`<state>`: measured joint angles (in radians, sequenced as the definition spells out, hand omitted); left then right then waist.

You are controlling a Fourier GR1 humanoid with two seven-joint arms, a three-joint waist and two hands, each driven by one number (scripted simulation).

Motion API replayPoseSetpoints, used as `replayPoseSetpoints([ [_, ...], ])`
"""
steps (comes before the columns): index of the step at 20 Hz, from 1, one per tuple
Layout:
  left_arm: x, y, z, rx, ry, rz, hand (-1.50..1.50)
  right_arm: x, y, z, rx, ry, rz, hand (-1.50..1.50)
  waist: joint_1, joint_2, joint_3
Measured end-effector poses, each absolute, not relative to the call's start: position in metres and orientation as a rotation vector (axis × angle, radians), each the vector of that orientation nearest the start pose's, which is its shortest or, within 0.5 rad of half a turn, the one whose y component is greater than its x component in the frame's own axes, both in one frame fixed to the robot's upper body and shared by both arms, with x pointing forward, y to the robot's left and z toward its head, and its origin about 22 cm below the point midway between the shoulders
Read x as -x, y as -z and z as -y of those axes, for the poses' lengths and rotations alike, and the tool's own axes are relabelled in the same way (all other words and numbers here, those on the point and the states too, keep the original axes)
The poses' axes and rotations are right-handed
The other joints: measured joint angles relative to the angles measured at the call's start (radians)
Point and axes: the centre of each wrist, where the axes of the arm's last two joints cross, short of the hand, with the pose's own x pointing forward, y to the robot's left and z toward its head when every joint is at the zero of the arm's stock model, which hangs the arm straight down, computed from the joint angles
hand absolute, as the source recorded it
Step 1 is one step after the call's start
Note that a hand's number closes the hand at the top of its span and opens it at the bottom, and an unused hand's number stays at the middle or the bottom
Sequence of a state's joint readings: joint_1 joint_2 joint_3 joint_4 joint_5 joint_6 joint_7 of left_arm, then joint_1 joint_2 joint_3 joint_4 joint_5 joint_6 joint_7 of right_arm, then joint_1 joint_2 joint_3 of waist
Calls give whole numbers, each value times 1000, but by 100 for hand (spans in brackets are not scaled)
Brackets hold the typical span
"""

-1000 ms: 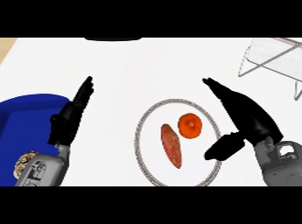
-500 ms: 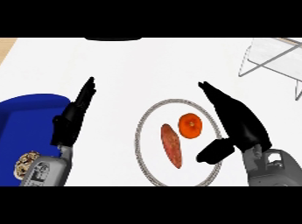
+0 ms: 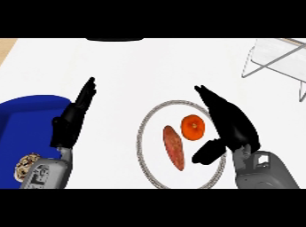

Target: Pick the squash from the placemat and place it in the tiered shelf

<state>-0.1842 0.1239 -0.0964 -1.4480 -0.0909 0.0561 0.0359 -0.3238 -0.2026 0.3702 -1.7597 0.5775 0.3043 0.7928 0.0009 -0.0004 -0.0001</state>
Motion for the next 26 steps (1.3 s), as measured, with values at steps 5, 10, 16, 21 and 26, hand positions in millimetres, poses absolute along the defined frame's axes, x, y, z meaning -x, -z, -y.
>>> replayPoseSetpoints([
  [5,-282,-10,-223,-110,261,1584,0,-274,-99,141,592,-970,1150,-150,1,0,0],
  [10,-283,-10,-224,-108,260,1577,0,-280,-93,146,600,-985,1131,-150,0,0,0],
  [16,-281,-16,-224,-105,259,1575,0,-279,-80,141,620,-998,1108,-150,1,0,0],
  [21,-280,-10,-225,-104,260,1575,0,-285,-65,138,632,-1010,1090,-150,1,0,0],
  [26,-283,-12,-225,-108,254,1578,0,-290,-56,140,649,-1015,1073,-150,1,0,0],
])
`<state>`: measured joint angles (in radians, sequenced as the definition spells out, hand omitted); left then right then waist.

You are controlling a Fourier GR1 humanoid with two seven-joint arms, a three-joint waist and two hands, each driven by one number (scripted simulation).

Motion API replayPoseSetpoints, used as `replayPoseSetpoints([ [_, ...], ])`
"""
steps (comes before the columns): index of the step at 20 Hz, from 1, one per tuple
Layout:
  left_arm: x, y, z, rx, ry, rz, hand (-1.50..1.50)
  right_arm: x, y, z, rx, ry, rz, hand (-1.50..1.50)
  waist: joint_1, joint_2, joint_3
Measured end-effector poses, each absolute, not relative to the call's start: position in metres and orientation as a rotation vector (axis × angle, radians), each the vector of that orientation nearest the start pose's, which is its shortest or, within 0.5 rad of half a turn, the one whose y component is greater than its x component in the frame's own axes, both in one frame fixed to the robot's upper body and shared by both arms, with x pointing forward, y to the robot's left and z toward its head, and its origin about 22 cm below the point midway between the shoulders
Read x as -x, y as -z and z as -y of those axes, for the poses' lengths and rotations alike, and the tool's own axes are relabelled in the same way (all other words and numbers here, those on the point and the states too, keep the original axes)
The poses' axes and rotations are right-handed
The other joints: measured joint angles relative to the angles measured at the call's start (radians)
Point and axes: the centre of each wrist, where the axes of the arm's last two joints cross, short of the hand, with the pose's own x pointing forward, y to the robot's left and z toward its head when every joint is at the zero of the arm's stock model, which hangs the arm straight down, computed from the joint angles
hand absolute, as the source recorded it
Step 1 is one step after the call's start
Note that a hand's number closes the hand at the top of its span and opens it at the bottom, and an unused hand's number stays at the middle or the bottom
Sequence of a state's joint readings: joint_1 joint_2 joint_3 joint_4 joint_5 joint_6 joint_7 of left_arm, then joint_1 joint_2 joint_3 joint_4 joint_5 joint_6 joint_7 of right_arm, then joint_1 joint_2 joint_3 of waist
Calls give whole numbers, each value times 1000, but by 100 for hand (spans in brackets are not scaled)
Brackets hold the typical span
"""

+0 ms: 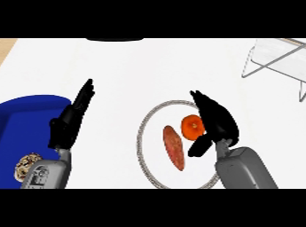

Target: Pick the squash from the placemat and place it in the tiered shelf

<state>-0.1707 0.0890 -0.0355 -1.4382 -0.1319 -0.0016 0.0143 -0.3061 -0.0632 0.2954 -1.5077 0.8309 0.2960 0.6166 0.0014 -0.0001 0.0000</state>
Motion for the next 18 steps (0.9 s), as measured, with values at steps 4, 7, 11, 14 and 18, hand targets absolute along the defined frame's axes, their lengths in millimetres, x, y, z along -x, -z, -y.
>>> replayPoseSetpoints([
  [4,-283,-13,-222,-106,257,1577,0,-296,-48,142,648,-1021,1063,-150,0,0,0],
  [7,-282,-12,-224,-108,262,1577,0,-300,-37,145,644,-1021,1059,-150,0,0,0],
  [11,-280,-20,-219,-109,260,1575,0,-302,-26,143,630,-1035,1052,-150,1,0,0],
  [14,-277,-11,-223,-110,263,1576,0,-300,-17,140,621,-1036,1050,-150,0,0,0],
  [18,-281,-13,-224,-107,259,1573,0,-297,-14,136,614,-1052,1036,150,0,0,0],
])
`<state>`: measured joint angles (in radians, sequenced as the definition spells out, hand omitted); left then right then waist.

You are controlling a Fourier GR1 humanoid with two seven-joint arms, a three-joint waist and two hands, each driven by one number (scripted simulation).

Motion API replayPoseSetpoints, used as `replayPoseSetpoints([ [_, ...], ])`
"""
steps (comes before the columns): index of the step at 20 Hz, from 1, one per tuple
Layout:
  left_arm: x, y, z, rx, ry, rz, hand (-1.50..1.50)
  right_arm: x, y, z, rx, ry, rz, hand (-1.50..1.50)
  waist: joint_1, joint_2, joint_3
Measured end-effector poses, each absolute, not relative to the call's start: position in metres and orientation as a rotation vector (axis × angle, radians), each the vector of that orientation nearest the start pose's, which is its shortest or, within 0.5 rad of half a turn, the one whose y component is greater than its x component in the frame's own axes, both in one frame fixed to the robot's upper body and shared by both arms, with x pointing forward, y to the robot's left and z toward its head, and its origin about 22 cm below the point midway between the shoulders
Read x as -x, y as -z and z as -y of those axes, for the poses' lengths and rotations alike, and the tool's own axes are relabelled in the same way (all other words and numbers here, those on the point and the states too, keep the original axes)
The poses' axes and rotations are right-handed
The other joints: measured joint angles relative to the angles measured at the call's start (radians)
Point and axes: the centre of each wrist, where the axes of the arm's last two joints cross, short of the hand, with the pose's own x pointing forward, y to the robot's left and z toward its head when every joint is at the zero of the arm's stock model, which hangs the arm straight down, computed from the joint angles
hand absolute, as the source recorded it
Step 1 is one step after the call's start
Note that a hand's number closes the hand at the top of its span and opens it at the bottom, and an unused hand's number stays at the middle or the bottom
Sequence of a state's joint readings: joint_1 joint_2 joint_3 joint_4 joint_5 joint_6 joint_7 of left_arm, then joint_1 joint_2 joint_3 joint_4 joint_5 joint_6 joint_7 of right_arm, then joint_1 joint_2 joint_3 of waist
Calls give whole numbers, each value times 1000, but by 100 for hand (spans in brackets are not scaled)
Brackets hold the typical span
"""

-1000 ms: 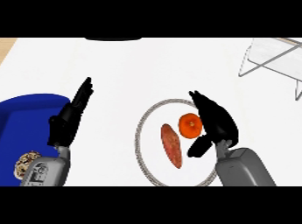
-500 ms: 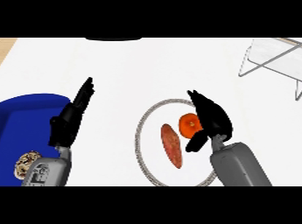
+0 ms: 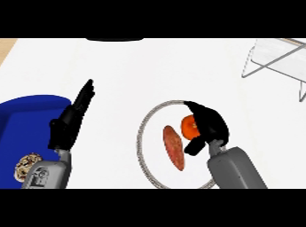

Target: Pick the squash from the placemat and place it in the tiered shelf

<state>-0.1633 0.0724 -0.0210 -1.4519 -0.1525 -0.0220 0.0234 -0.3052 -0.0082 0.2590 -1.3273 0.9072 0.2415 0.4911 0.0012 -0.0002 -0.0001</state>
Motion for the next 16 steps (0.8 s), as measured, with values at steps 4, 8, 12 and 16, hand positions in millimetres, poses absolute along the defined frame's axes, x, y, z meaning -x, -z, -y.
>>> replayPoseSetpoints([
  [4,-285,-17,-229,-108,264,1572,0,-296,-10,133,616,-1117,1027,150,0,-1,0],
  [8,-285,-17,-231,-107,267,1570,0,-297,-10,137,645,-1165,1057,150,0,0,0],
  [12,-286,-15,-229,-111,265,1573,0,-310,-13,140,723,-1064,1027,150,2,1,0],
  [16,-286,-17,-216,-91,280,1586,0,-337,-29,141,861,-811,901,150,22,6,0],
])
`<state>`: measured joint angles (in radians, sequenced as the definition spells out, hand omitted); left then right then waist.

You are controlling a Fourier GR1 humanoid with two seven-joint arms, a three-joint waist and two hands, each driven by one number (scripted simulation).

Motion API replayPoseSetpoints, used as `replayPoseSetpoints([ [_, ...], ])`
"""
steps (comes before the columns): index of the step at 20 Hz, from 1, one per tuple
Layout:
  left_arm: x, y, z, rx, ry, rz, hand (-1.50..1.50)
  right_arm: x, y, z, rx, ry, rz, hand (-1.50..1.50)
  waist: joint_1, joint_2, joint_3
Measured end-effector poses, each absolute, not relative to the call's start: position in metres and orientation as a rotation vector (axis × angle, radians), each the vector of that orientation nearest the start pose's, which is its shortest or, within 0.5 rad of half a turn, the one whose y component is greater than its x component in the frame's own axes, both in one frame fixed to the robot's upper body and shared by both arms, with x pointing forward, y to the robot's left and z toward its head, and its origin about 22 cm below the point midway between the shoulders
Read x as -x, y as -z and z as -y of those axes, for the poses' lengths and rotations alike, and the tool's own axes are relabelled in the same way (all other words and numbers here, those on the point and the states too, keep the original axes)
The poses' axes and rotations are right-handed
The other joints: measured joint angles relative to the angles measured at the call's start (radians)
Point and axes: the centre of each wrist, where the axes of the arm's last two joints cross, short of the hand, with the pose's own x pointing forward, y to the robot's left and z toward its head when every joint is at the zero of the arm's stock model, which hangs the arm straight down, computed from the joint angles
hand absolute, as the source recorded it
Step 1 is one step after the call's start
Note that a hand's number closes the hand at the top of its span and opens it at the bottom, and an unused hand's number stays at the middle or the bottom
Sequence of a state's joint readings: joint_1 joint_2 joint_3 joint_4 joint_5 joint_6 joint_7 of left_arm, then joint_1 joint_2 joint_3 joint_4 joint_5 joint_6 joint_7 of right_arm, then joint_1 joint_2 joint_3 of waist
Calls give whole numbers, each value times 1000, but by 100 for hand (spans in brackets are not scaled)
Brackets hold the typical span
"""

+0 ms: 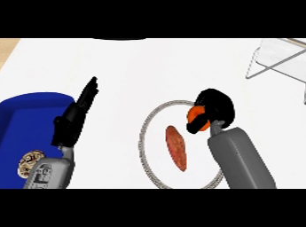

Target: Pick the squash from the placemat and place it in the tiered shelf

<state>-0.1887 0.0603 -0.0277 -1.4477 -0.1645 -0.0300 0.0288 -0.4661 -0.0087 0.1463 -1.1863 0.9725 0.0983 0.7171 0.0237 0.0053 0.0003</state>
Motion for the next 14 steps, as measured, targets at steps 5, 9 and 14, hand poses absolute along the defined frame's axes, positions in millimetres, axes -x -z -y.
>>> replayPoseSetpoints([
  [5,-286,-14,-214,-87,283,1588,0,-370,-42,125,950,-609,853,150,12,3,0],
  [9,-283,-16,-212,-85,284,1583,0,-384,-60,114,969,-446,963,150,12,2,0],
  [14,-285,-12,-219,-94,272,1582,0,-387,-95,96,978,-280,1163,150,0,-2,0],
])
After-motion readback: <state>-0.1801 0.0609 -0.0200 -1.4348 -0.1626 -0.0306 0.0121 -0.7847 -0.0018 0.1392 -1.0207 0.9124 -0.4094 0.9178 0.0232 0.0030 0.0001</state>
